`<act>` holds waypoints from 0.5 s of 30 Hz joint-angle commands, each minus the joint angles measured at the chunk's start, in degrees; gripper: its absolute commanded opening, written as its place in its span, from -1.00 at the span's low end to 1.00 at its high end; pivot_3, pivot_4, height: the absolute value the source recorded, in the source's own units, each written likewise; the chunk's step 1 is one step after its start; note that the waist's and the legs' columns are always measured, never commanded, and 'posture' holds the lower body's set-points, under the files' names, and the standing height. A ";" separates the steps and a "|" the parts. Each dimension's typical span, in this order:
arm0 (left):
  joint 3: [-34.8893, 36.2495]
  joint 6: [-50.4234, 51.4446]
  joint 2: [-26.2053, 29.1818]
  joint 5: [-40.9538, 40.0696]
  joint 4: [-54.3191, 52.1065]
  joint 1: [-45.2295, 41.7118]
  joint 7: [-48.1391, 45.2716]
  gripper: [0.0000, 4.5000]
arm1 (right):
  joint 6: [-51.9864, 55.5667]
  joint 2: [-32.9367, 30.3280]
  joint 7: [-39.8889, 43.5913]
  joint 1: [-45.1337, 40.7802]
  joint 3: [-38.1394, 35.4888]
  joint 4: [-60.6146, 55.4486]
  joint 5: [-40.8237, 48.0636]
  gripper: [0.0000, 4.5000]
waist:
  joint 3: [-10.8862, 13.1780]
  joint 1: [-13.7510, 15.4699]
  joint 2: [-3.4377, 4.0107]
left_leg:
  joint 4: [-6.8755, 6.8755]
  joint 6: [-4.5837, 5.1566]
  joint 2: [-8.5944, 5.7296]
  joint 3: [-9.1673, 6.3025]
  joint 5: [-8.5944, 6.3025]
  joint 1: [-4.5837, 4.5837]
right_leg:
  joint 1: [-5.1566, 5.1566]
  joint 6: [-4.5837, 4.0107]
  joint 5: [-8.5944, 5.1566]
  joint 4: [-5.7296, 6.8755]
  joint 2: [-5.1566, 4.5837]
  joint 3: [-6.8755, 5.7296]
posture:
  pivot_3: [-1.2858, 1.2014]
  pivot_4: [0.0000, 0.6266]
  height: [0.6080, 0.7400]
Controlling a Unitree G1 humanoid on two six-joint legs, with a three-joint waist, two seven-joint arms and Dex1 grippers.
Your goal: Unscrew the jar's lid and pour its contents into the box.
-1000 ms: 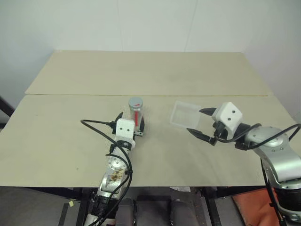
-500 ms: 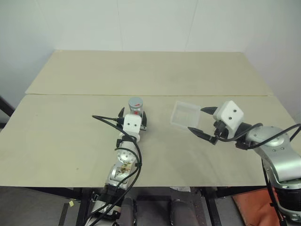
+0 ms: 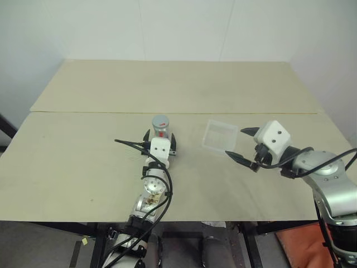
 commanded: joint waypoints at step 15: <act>0.70 -5.96 2.88 -2.41 0.12 -2.04 -3.61 -0.12 | 0.70 0.29 -0.81 -2.58 -1.02 -2.70 1.07 1.00 | 0.00 -0.15 0.00 | 0.00 0.00 0.00 0.01 0.00 -0.01 | -0.02 0.01 0.01 0.00 0.00 0.00 | 0.03 -0.52 1.00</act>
